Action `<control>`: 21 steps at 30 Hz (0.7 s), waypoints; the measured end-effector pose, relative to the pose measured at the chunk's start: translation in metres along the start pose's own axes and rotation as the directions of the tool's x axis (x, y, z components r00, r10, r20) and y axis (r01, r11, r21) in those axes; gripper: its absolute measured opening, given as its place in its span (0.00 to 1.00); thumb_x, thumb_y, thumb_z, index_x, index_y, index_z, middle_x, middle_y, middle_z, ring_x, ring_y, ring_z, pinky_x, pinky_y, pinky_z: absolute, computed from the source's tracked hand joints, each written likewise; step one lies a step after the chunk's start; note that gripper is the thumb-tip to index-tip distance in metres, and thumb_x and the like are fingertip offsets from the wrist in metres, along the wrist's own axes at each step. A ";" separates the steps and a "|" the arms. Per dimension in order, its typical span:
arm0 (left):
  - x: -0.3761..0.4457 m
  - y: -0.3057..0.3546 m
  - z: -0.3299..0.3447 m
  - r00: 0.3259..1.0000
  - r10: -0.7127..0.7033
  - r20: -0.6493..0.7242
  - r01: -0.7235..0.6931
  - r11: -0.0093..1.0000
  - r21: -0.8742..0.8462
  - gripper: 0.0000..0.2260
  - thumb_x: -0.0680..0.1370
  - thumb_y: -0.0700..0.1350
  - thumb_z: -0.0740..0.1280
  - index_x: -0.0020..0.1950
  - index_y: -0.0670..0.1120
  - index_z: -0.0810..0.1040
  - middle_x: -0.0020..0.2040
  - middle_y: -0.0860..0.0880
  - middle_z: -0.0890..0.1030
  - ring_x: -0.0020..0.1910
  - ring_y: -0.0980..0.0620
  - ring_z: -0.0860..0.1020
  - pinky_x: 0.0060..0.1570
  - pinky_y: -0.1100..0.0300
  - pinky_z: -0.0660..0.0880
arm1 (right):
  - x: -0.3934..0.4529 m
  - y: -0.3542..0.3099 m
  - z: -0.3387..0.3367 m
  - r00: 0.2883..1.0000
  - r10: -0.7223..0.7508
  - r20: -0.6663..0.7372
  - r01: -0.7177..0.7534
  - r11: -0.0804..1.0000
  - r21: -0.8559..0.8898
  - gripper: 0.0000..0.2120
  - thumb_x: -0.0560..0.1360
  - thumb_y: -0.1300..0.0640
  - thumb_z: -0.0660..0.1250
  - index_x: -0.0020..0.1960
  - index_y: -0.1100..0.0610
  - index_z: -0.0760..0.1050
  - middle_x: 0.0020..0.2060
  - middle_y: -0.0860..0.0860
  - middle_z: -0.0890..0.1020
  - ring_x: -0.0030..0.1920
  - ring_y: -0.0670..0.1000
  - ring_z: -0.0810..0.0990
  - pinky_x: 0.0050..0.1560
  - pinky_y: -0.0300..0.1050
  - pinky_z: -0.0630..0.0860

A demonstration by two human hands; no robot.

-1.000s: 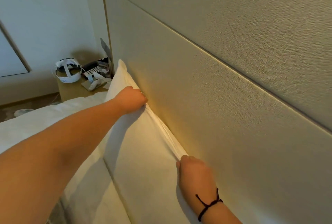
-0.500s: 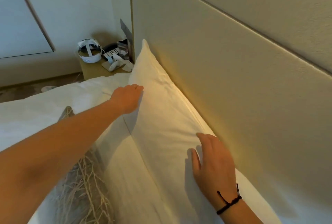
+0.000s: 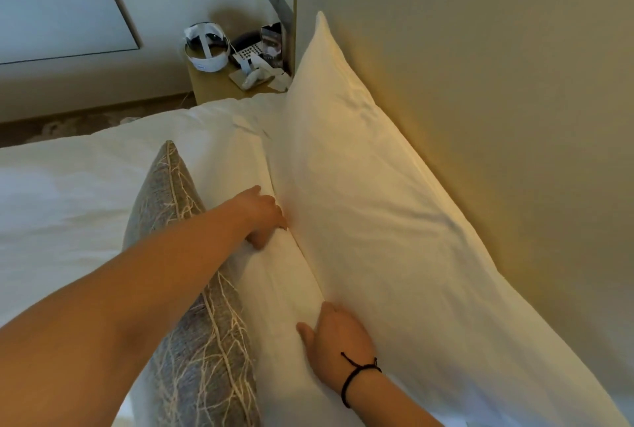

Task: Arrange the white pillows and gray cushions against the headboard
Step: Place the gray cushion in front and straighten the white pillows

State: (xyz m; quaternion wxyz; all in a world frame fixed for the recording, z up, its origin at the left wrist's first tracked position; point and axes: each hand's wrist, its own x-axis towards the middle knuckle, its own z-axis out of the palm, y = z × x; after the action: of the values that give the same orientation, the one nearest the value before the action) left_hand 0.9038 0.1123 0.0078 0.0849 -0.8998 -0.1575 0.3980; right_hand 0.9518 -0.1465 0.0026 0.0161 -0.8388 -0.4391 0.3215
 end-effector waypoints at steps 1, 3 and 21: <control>0.001 0.000 -0.001 1.000 -0.002 -0.009 0.002 0.999 0.034 0.29 0.73 0.53 0.67 0.74 0.60 0.66 0.72 0.55 0.71 0.70 0.49 0.67 0.71 0.45 0.59 | 0.004 -0.002 0.002 0.999 0.035 0.000 -0.035 0.999 0.034 0.23 0.78 0.37 0.58 0.60 0.55 0.71 0.55 0.52 0.79 0.54 0.54 0.78 0.51 0.47 0.74; 0.002 0.000 -0.002 0.998 0.022 -0.054 -0.017 0.995 0.094 0.20 0.74 0.52 0.66 0.66 0.58 0.75 0.62 0.55 0.78 0.61 0.49 0.75 0.61 0.52 0.66 | 0.012 -0.008 0.006 0.998 0.058 0.037 -0.060 0.996 0.069 0.22 0.79 0.38 0.58 0.58 0.56 0.73 0.54 0.53 0.79 0.53 0.54 0.79 0.48 0.45 0.72; -0.084 -0.063 -0.016 0.852 0.062 -0.520 -0.045 0.998 0.045 0.10 0.77 0.53 0.60 0.49 0.54 0.81 0.44 0.54 0.80 0.46 0.52 0.78 0.52 0.55 0.72 | -0.019 -0.030 -0.029 0.937 -0.215 -0.276 0.257 0.958 0.125 0.13 0.81 0.45 0.55 0.41 0.50 0.61 0.31 0.43 0.63 0.32 0.48 0.63 0.33 0.45 0.55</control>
State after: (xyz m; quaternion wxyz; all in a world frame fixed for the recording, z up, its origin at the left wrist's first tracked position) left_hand 0.8489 0.1409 0.0937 0.1270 -0.9765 -0.0974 0.1442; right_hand 0.9382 -0.1353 0.0450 0.1788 -0.8108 -0.5037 0.2386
